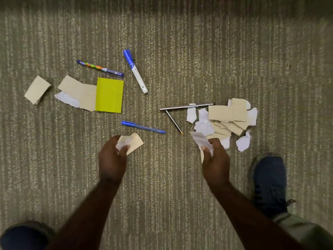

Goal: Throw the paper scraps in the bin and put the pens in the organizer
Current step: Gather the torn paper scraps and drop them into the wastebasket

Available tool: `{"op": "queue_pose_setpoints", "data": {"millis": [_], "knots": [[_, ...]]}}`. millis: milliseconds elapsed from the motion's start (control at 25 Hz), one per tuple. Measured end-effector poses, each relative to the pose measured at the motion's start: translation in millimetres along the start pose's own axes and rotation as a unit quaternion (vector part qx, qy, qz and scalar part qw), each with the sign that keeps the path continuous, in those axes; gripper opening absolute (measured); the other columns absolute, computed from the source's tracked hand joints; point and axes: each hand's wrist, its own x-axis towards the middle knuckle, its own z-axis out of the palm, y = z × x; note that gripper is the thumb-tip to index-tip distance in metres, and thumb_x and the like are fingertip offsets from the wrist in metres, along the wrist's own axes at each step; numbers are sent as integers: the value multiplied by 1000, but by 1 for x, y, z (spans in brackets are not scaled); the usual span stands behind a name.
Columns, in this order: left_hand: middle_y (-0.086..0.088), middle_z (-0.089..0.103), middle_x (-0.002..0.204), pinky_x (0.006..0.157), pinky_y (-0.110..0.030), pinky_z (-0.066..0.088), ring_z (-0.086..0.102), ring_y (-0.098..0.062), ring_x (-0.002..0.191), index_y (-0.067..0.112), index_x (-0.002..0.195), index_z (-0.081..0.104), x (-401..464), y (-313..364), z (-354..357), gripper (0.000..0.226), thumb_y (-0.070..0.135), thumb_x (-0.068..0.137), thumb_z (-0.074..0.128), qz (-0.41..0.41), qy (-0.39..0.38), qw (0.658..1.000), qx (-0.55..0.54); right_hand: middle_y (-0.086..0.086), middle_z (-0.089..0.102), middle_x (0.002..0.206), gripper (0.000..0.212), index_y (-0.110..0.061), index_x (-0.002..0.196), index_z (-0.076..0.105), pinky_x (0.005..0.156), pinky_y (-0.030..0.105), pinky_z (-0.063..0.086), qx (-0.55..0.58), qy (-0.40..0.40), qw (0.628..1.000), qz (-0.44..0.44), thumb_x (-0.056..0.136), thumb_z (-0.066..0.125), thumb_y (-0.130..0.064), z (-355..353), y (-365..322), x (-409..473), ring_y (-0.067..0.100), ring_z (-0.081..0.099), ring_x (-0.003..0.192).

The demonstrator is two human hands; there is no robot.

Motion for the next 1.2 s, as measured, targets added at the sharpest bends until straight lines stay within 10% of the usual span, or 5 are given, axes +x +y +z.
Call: {"op": "queue_pose_setpoints", "data": {"millis": [320, 600, 920, 1200], "knots": [[4, 68, 99, 72, -6, 41, 61, -6, 88, 21, 111, 60, -28, 138, 71, 36, 10, 79, 71, 40, -96, 978, -180, 17, 66, 101, 84, -20, 148, 10, 74, 36, 47, 65, -70, 995, 41, 84, 62, -3, -41, 15, 51, 34, 63, 91], [-11, 56, 134, 94, -35, 46, 58, -28, 115, 17, 147, 15, -19, 185, 125, 95, 4, 74, 74, -54, -189, 975, -107, 14, 63, 112, 102, -40, 146, -7, 76, 42, 52, -79, -248, 966, -5, 81, 64, -8, -83, 29, 109, 33, 63, 88], [29, 42, 88, 62, -2, 36, 52, -3, 74, 20, 137, 23, -19, 194, 144, 95, -3, 64, 79, -159, -84, 971, -158, 4, 55, 79, 66, -31, 124, 29, 67, 39, 53, -170, -317, 932, -44, 74, 61, -2, -78, 16, 145, 29, 61, 73], [-7, 65, 102, 64, -18, 36, 56, -18, 79, 14, 106, 44, 5, 197, 143, 45, 9, 73, 75, -162, -67, 979, -101, 14, 64, 109, 33, -12, 115, 54, 84, 37, 47, -178, -261, 946, -76, 82, 60, -10, -71, 33, 129, 34, 60, 103]]}}
